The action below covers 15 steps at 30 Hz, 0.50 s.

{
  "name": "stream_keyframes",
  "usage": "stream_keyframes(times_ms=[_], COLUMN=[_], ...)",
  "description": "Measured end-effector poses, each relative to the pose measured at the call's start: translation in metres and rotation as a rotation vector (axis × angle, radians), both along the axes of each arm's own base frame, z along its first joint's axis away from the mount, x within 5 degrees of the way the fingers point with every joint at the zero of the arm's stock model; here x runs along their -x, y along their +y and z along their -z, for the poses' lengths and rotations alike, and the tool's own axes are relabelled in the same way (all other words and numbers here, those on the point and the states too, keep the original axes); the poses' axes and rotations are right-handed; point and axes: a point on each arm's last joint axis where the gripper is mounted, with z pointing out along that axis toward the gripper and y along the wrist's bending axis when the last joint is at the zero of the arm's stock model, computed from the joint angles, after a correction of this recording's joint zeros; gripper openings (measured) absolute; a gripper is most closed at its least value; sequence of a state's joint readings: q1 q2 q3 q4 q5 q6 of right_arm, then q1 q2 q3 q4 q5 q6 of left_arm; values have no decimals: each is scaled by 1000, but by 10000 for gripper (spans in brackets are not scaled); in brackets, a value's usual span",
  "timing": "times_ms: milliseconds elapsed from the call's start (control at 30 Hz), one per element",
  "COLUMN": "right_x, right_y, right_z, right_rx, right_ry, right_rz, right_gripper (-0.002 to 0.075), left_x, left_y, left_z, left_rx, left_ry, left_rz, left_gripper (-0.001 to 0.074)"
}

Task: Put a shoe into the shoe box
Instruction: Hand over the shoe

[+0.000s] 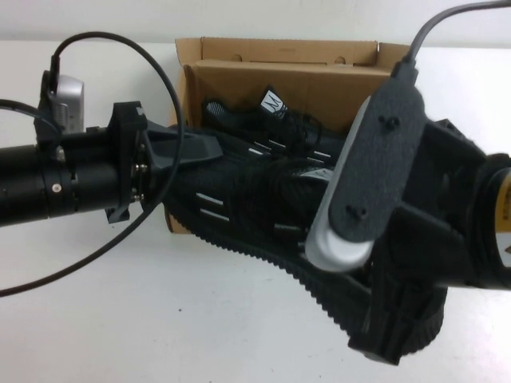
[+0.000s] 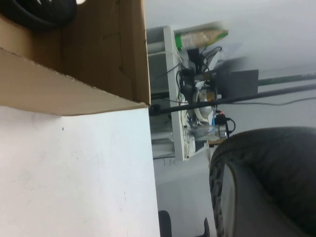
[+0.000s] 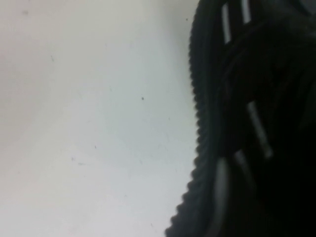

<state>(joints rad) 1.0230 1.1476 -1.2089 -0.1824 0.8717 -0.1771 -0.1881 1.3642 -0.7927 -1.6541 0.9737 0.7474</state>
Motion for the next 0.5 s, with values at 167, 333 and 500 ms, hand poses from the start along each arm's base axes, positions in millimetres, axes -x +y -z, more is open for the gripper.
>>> stream_keyframes(times_ms=[167, 333, 500], right_x=[1, 7, 16], right_y=[-1, -12, -30], right_z=[-13, -39, -60], right_rx=[-53, -182, -352], right_ry=[31, 74, 134], right_rz=[46, 123, 238], right_gripper=[499, 591, 590], left_x=[2, 1, -1], left_y=[-1, -1, 0], left_z=[0, 0, 1], left_rx=[-2, -15, -49], left_ry=[-16, -40, -83], left_rz=[23, 22, 12], left_gripper=[162, 156, 156])
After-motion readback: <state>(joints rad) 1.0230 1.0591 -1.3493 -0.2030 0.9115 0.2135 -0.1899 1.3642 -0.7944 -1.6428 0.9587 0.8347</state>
